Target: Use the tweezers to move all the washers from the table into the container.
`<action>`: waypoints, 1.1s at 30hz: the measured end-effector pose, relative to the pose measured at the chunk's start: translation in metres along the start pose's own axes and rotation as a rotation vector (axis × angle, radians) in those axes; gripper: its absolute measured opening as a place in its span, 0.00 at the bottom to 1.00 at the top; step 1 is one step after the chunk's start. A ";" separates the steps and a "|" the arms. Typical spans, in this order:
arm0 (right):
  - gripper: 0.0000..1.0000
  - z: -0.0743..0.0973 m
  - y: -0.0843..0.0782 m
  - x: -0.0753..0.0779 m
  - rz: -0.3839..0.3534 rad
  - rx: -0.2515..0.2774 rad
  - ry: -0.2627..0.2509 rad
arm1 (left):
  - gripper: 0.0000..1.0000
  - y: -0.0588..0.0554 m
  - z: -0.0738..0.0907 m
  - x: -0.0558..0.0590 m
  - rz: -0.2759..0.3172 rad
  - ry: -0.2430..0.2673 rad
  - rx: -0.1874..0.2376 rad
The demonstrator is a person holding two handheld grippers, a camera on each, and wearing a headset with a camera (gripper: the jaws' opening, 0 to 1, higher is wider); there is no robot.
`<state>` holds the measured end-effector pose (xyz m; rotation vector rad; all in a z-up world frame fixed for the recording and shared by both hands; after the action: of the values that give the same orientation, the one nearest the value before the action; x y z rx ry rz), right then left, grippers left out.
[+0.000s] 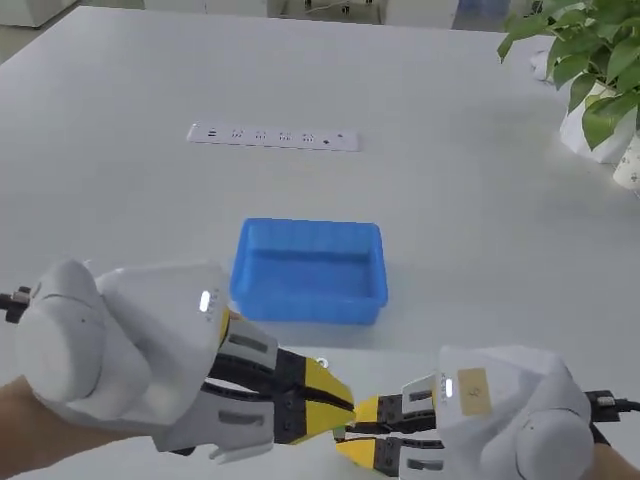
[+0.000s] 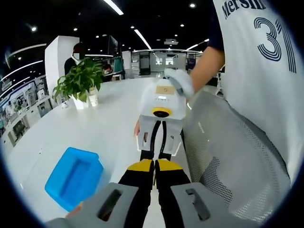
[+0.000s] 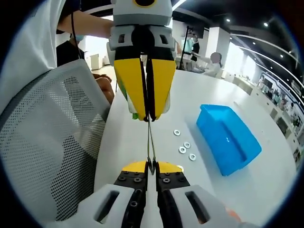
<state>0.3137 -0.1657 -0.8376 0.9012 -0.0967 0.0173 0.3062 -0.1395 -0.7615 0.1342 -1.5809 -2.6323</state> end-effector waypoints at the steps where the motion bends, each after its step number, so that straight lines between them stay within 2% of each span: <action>1: 0.06 0.000 0.000 0.000 0.001 0.002 0.003 | 0.06 -0.001 0.000 0.000 -0.001 -0.004 -0.006; 7: 0.06 0.000 0.000 0.001 -0.002 0.016 0.013 | 0.06 -0.007 0.000 -0.005 -0.017 -0.021 -0.036; 15: 0.06 0.002 -0.001 0.003 -0.020 0.037 0.021 | 0.06 -0.010 -0.002 -0.008 -0.026 -0.030 -0.045; 22: 0.06 0.002 -0.001 0.003 -0.029 0.046 0.026 | 0.06 -0.009 -0.004 -0.008 -0.011 -0.034 -0.023; 26: 0.07 0.003 -0.002 0.004 -0.019 0.037 0.018 | 0.06 -0.006 -0.008 -0.010 -0.041 -0.006 -0.012; 33: 0.09 0.003 -0.002 0.005 -0.013 0.022 0.002 | 0.05 -0.006 -0.008 -0.009 -0.046 -0.004 -0.005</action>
<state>0.3185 -0.1695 -0.8368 0.9234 -0.0888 0.0074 0.3160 -0.1432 -0.7701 0.1664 -1.5911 -2.6726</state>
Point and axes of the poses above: the centre of the closed fingertips' face, and the gripper's own axes: z roughly backward along the fingers, x roughly to its right, y roughly out of its top, the point moved 3 cm from there along z, roughly backward along the fingers
